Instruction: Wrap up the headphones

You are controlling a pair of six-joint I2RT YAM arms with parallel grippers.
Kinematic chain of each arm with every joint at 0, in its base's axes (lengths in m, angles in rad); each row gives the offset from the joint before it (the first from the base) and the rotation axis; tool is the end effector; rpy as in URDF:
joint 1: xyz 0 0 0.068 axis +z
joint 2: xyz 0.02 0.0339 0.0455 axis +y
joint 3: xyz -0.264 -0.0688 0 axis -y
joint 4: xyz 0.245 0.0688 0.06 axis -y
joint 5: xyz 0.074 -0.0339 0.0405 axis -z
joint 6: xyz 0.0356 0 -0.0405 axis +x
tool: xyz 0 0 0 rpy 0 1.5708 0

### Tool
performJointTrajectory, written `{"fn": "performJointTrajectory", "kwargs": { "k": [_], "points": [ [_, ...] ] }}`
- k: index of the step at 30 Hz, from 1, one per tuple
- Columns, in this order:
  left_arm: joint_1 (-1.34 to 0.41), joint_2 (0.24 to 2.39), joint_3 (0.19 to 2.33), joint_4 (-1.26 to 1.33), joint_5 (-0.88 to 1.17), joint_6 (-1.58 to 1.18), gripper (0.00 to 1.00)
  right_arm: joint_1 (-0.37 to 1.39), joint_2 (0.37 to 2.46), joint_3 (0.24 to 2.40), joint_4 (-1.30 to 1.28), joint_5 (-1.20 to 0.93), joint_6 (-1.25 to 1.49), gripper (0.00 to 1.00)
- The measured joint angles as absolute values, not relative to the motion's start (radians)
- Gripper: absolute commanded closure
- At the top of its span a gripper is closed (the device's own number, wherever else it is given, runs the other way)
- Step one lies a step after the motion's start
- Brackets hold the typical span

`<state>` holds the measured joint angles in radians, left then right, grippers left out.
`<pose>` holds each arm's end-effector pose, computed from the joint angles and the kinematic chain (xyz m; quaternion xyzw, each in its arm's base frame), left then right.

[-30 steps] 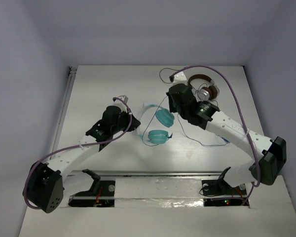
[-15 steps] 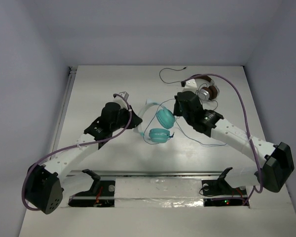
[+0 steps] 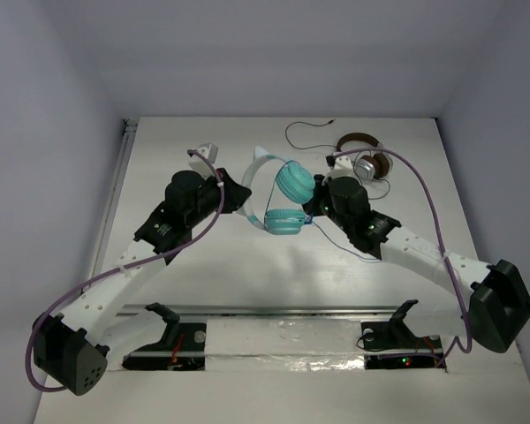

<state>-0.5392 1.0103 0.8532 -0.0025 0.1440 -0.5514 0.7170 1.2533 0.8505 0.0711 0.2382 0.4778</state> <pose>0.2024 -0.1270 0.3407 0.0420 0.7595 -0.3823 0.5246 0.2235 0.1837 0.2881 -0.0280 0.8108 0.2443 0.5311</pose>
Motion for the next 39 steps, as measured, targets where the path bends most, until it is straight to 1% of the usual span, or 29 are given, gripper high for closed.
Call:
{"fn": "performJointTrajectory", "kwargs": {
  "k": [1,2,4,5,7,8,9,14,18,22,27,32,39],
  "points": [
    [-0.539,1.01,0.854,-0.002,0.148,-0.552,1.0,0.717,1.251,0.842,0.091,0.226,0.482,0.75],
    [-0.539,1.01,0.855,-0.004,0.151,-0.555,1.0,0.717,1.249,0.831,0.118,0.214,0.485,0.64],
    [-0.535,1.01,0.861,-0.006,0.16,-0.559,1.0,0.717,1.242,0.809,0.162,0.192,0.491,0.58],
    [-0.535,1.01,0.866,-0.009,0.165,-0.56,1.0,0.717,1.238,0.799,0.185,0.179,0.492,0.51],
    [-0.529,1.01,0.878,-0.009,0.178,-0.566,1.0,0.717,1.237,0.781,0.235,0.155,0.493,0.46],
    [-0.525,1.01,0.888,-0.012,0.186,-0.569,1.0,0.717,1.237,0.768,0.266,0.141,0.493,0.4],
    [-0.519,1.011,0.901,-0.014,0.195,-0.572,1.0,0.717,1.238,0.757,0.293,0.128,0.493,0.37],
    [-0.496,1.014,0.997,-0.039,0.226,-0.579,1.0,0.697,1.277,0.709,0.418,0.073,0.486,0.34],
    [-0.485,1.013,1.084,-0.077,0.231,-0.572,1.0,0.635,1.313,0.657,0.509,0.018,0.479,0.33],
    [-0.463,1.012,1.152,-0.128,0.238,-0.555,1.0,0.599,1.362,0.652,0.537,-0.043,0.472,0.33],
    [-0.411,1.025,1.266,-0.2,0.239,-0.529,1.0,0.597,1.402,0.648,0.586,-0.119,0.483,0.33],
    [-0.377,1.052,1.382,-0.217,0.249,-0.52,1.0,0.597,1.428,0.624,0.632,-0.178,0.514,0.36],
    [-0.284,1.069,1.468,-0.258,0.272,-0.511,1.0,0.597,1.483,0.578,0.663,-0.207,0.556,0.37]
  ]
}}
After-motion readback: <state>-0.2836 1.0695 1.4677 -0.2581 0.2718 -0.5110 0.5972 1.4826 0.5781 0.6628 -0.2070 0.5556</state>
